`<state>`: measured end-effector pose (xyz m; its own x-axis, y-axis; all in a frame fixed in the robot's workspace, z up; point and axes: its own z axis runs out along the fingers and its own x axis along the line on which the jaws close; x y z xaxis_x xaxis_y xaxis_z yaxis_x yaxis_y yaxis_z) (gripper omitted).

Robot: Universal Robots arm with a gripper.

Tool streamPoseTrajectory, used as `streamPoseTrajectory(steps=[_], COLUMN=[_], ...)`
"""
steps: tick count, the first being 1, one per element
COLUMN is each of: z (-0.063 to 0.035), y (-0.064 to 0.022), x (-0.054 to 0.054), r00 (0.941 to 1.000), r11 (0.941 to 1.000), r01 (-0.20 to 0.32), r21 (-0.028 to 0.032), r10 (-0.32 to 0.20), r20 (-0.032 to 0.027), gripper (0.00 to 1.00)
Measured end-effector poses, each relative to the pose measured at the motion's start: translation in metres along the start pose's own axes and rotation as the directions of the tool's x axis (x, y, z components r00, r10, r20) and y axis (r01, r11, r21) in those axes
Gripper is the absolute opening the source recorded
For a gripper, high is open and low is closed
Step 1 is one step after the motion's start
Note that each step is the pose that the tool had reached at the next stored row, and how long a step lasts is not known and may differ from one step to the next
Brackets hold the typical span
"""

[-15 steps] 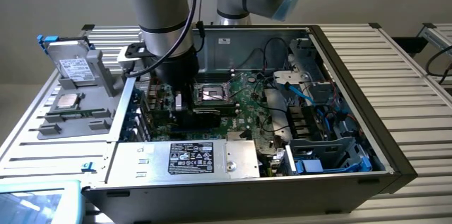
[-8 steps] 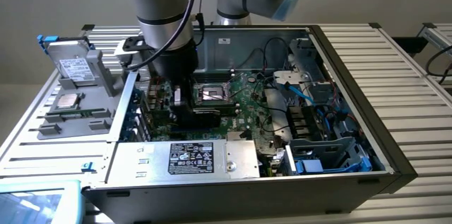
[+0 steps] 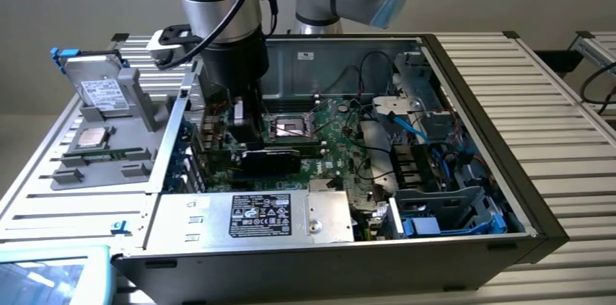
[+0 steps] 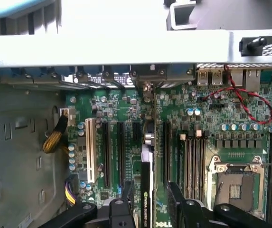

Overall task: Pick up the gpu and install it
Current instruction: 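Insert the gpu into the slot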

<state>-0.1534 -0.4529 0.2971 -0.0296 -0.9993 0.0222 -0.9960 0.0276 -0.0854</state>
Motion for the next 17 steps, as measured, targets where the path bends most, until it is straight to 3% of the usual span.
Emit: streamPoseTrajectory(steps=[17], z=[-0.0006], y=[0.0], x=[-0.0001], r00=[1.0], r11=[1.0], r01=[0.0], r21=[-0.0001], r10=[0.0], r20=[-0.0005], gripper=[0.4])
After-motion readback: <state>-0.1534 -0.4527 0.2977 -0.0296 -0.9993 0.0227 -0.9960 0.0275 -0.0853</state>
